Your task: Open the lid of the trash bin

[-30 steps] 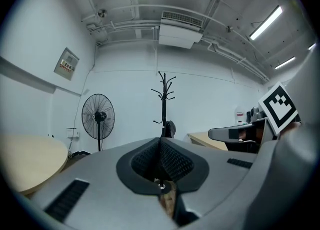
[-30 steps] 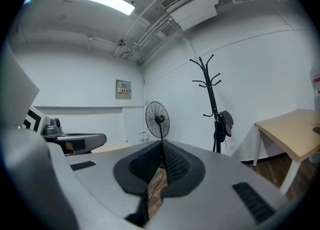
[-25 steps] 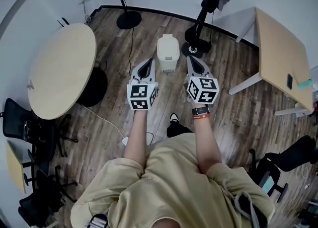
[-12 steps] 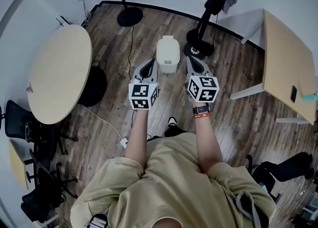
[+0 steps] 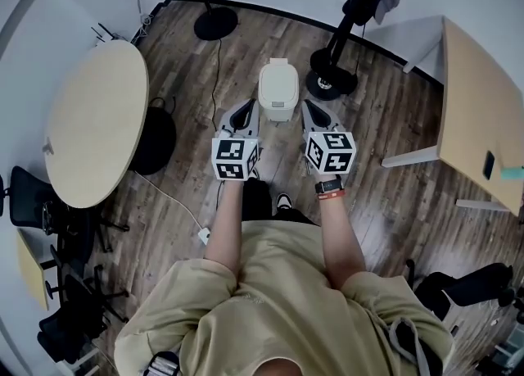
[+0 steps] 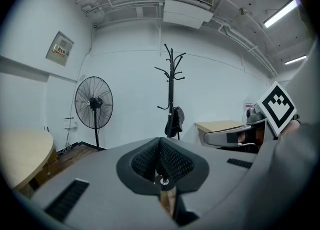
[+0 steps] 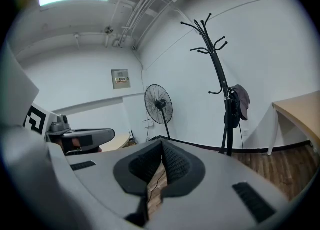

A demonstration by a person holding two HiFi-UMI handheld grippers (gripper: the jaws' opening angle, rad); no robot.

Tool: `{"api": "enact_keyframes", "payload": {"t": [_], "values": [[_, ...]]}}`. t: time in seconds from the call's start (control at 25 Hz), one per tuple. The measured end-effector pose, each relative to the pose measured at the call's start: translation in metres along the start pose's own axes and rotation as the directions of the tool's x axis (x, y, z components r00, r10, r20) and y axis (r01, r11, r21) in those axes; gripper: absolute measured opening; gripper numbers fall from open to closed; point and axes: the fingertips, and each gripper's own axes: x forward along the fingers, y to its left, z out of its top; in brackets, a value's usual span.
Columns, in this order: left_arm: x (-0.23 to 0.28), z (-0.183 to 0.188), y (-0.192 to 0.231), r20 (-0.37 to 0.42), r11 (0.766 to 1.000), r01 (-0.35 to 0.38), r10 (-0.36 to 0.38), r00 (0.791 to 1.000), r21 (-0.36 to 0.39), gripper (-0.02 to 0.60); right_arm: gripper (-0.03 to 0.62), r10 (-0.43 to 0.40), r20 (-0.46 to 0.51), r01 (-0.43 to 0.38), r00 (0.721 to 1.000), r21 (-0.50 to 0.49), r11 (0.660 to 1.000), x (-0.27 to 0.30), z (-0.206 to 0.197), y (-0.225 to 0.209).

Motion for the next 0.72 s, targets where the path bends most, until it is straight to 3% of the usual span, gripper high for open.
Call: {"api": "enact_keyframes", "payload": {"t": [0.52, 0.72], "values": [[0.104, -0.044, 0.073, -0.062, 0.995, 0.096, -0.096, 0.993, -0.006, 0.025, 0.015, 0.011, -0.098, -0.002, 0.995, 0.09, 0.996, 0.132, -0.041, -0.024], [0.138, -0.071, 0.097, -0.102, 0.993, 0.113, -0.117, 0.988, -0.044, 0.025, 0.015, 0.018, -0.159, -0.001, 0.987, 0.11, 0.994, 0.173, -0.068, -0.037]]}}
